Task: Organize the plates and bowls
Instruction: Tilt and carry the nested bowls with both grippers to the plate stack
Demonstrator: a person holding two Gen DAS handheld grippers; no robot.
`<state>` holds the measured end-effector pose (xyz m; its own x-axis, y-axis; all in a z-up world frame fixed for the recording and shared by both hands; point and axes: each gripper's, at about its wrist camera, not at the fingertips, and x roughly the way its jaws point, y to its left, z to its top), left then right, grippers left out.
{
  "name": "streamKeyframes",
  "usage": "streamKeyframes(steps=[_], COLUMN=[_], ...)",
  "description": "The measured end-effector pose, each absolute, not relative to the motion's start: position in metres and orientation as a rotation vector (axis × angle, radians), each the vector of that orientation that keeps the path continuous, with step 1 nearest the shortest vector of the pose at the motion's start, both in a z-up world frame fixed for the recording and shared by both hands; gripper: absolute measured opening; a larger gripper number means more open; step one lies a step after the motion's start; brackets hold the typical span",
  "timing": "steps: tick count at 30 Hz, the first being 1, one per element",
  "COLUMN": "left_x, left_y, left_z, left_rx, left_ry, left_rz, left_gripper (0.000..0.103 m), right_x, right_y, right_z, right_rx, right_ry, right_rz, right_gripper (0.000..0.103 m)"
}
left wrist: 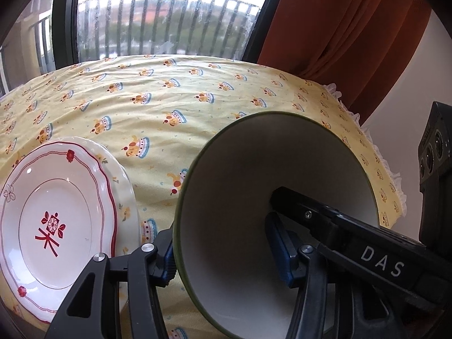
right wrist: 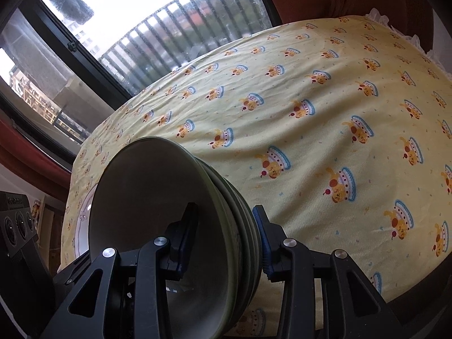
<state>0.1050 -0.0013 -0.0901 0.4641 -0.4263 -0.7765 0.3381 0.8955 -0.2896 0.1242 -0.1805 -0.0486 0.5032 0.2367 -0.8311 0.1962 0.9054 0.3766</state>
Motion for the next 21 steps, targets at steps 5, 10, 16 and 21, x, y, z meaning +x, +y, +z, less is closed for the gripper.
streamKeyframes(steps=[5, 10, 16, 21], left_x=[0.103, 0.102, 0.100, 0.098], left_y=[0.008, 0.022, 0.041, 0.055], left_z=[-0.073, -0.062, -0.055, -0.053], left_rx=[-0.100, -0.115, -0.139, -0.159], left_ry=[0.944, 0.907, 0.886, 0.874], left_rz=[-0.466, -0.464, -0.457, -0.445], left_gripper=[0.055, 0.055, 0.055, 0.055], right_x=[0.124, 0.127, 0.127, 0.128], right_y=[-0.173, -0.159, -0.138, -0.117], right_z=[-0.032, -0.015, -0.004, 0.003], right_rx=[0.453, 0.430, 0.408, 0.383], right_ry=[1.025, 0.992, 0.980, 0.973], right_rz=[0.037, 0.048, 0.060, 0.073], right_gripper=[0.042, 0.042, 0.042, 0.042])
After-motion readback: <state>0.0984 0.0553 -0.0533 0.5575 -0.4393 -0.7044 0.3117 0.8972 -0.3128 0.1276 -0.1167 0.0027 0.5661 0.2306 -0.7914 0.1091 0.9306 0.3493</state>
